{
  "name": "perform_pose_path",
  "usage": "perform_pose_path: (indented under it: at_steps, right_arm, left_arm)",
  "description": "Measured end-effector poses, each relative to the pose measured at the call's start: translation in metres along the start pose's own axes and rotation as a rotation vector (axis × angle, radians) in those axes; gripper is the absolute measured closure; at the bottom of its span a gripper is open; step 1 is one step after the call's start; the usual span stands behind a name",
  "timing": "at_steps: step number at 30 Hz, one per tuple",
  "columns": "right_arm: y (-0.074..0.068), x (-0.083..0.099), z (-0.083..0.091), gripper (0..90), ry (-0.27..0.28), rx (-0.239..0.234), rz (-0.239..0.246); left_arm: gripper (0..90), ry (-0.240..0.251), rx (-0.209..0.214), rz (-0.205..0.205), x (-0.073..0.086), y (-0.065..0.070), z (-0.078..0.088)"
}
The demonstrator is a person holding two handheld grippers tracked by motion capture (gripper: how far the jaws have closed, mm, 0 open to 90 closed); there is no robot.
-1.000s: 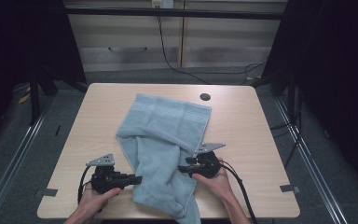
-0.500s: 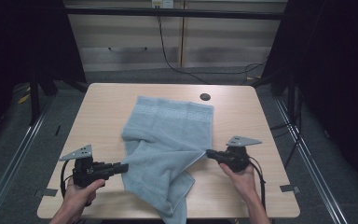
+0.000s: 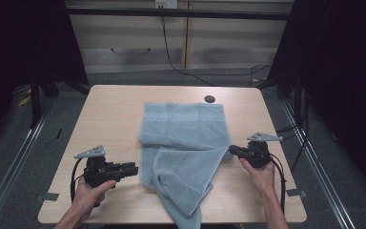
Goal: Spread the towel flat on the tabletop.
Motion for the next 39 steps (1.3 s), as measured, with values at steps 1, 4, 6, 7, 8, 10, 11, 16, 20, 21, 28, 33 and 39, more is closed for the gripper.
perform_pose_path:
  at_steps: [1,4,6,7,8,10,11,16,20,21,28,33,39]
  right_arm:
    - [-0.001,0.000,0.004,77.0,0.017,0.001,-0.013]
    - [-0.010,-0.003,0.017,70.6,0.060,-0.011,-0.010]
    - [-0.022,-0.002,0.025,69.1,0.087,-0.096,-0.023]
    - [-0.032,0.001,0.025,69.1,0.083,-0.156,-0.022]
    - [-0.043,0.004,0.024,67.4,0.058,-0.189,0.001]
    - [-0.069,0.015,0.019,61.8,0.001,-0.271,0.052]
    - [-0.080,0.020,0.018,59.7,-0.016,-0.297,0.073]
    - [-0.122,0.035,0.006,45.3,-0.089,-0.413,0.147]
    - [-0.134,0.033,-0.006,39.5,-0.087,-0.460,0.158]
    - [-0.137,0.032,-0.010,39.9,-0.101,-0.453,0.167]
    - [-0.129,0.024,-0.010,86.3,-0.053,-0.393,0.175]
    - [-0.096,0.003,0.021,86.3,0.091,-0.327,0.087]
    - [-0.058,-0.002,0.022,86.3,0.104,-0.207,0.029]
  left_arm:
    - [67.7,-0.008,-0.009,0.003,0.003,-0.003,0.000]
    - [69.0,-0.054,-0.019,0.010,0.011,-0.003,-0.006]
    - [69.2,-0.070,0.031,-0.010,0.016,0.006,-0.011]
    - [69.1,-0.076,0.052,-0.017,0.018,0.013,-0.014]
    - [67.5,-0.092,0.059,-0.043,0.020,0.020,-0.018]
    - [62.7,-0.107,0.064,-0.072,0.023,0.030,-0.026]
    - [60.1,-0.114,0.056,-0.084,0.024,0.031,-0.030]
    - [54.3,-0.151,0.073,-0.081,0.023,0.033,-0.057]
    - [48.8,-0.156,0.071,-0.071,0.021,0.032,-0.068]
    - [48.4,-0.153,0.071,-0.065,0.020,0.032,-0.069]
    - [42.4,-0.152,0.047,-0.069,0.018,0.036,-0.077]
    - [37.0,-0.170,0.043,-0.081,0.018,0.042,-0.087]
    - [31.8,-0.235,0.020,-0.089,0.023,0.044,-0.111]
Point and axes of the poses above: each handheld gripper's, and its own axes: z roughly backward along the jaws, x roughly out of its underside, y roughly to its right, the point moved 1 cm from there along -z, roughly forward along the jaws, and after that the axes turned 3 degrees about x, right-handed, at the moved point
